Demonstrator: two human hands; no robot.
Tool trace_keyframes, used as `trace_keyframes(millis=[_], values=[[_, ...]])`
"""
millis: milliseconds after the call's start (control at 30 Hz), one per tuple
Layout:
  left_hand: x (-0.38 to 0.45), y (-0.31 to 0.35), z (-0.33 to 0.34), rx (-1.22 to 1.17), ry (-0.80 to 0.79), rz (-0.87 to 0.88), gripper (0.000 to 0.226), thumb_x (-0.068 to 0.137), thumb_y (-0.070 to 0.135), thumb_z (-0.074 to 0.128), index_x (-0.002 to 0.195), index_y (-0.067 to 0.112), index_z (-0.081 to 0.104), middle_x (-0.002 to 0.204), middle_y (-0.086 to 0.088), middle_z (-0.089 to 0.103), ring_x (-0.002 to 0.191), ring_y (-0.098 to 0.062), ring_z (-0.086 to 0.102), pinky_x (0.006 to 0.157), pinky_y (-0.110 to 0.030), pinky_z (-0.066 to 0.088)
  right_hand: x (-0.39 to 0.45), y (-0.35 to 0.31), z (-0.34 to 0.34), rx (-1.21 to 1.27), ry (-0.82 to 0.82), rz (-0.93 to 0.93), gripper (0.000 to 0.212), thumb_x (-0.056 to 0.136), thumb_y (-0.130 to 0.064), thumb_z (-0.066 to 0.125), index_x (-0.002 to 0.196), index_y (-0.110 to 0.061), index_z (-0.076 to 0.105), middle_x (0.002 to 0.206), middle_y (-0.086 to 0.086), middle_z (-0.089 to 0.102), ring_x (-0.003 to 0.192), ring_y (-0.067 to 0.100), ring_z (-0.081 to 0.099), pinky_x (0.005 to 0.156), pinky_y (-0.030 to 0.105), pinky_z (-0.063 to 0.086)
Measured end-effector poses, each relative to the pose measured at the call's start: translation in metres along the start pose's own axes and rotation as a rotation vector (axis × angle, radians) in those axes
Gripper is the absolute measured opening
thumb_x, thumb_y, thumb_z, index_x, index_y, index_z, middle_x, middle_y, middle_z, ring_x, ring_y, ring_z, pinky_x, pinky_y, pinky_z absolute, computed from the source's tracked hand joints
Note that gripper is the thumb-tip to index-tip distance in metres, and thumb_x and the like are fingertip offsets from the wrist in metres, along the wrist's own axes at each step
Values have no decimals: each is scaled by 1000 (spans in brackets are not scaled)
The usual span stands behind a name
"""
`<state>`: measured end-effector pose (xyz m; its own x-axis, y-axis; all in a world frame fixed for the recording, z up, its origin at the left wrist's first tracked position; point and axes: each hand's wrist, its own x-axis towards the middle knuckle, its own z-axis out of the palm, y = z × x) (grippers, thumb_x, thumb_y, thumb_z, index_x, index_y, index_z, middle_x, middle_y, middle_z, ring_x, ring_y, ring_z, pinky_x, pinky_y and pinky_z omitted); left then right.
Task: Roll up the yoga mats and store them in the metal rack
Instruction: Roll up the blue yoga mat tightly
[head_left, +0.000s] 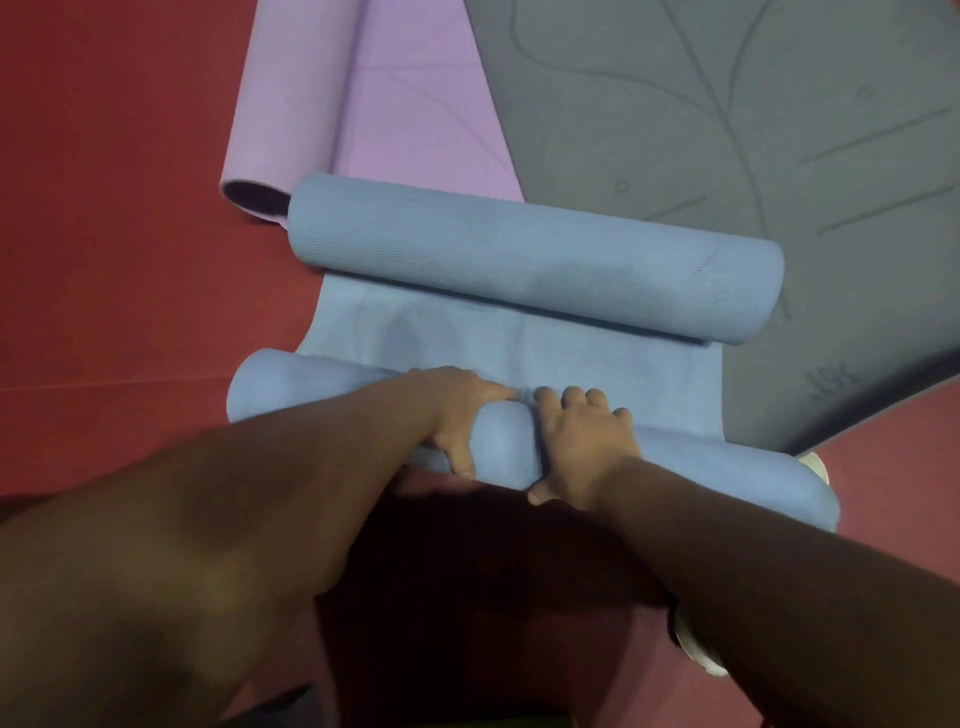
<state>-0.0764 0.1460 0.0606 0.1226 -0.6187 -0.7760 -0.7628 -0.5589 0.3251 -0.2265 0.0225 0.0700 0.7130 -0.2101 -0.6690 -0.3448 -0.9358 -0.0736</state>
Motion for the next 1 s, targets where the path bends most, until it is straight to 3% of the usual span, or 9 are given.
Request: trace_keyframes(millis=[167, 333, 467, 533, 600, 667, 767, 867, 1000], values=[[7, 1, 8, 86, 84, -28, 117, 55, 60, 86, 149, 55, 17, 134, 3, 48, 119, -23, 52, 103, -53, 40, 22, 19, -9, 208, -80, -13, 82, 70, -55, 82, 135, -21, 45, 126, 3, 61, 116, 28, 54, 98, 42, 46], [14, -2, 17, 49, 226, -19, 108, 56, 57, 87, 147, 44, 30, 137, 8, 53, 123, -19, 53, 103, -48, 36, 50, 33, -22, 360, -305, -66, 88, 76, -46, 83, 147, -20, 36, 130, 2, 57, 118, 25, 56, 102, 39, 46], [27, -9, -7, -62, 112, -27, 99, 55, 51, 90, 140, 42, 40, 129, 11, 61, 114, -20, 60, 98, -43, 48, 44, 35, -16, 208, -21, -84, 87, 71, -54, 81, 143, -26, 40, 130, 2, 51, 119, 28, 51, 99, 45, 46], [36, -10, -16, -79, 67, 3, 101, 58, 46, 92, 145, 36, 40, 137, 7, 58, 121, -21, 57, 102, -35, 45, 33, 30, -13, 53, 138, -156, 76, 79, -53, 73, 143, -28, 39, 133, 1, 48, 118, 28, 48, 94, 43, 46], [40, -10, -19, -92, 25, 12, 102, 63, 42, 92, 150, 32, 39, 144, 3, 54, 127, -22, 54, 102, -29, 40, 24, 20, -6, 23, 149, -153, 82, 81, -52, 71, 148, -25, 32, 136, 2, 46, 119, 29, 48, 92, 43, 48], [42, -12, -17, -79, 25, -4, 101, 66, 46, 89, 152, 37, 36, 147, 2, 50, 130, -23, 51, 107, -37, 40, 27, 13, 3, -25, 107, -122, 95, 75, -51, 78, 149, -20, 27, 136, 2, 45, 119, 30, 49, 91, 44, 46], [37, -9, -9, 3, 219, -73, 88, 73, 50, 83, 149, 42, 39, 144, 1, 44, 129, -27, 46, 107, -49, 41, 49, 20, -2, 62, 69, -82, 82, 79, -36, 77, 148, -25, 34, 135, 1, 52, 118, 30, 55, 92, 41, 50], [29, 4, 6, 36, 405, -133, 67, 87, 44, 71, 147, 41, 41, 141, 2, 42, 133, -27, 39, 109, -54, 35, 72, 37, -18, 207, -25, -66, 76, 79, -37, 79, 146, -34, 44, 132, -1, 62, 119, 26, 59, 95, 40, 52], [26, 9, 22, 77, 296, -210, 90, 90, 49, 67, 158, 42, 9, 164, 6, 15, 154, -28, 8, 111, -74, 14, 74, 42, -13, 318, 74, -39, 67, 81, -32, 70, 143, -41, 46, 139, -1, 54, 126, 29, 54, 100, 46, 48]])
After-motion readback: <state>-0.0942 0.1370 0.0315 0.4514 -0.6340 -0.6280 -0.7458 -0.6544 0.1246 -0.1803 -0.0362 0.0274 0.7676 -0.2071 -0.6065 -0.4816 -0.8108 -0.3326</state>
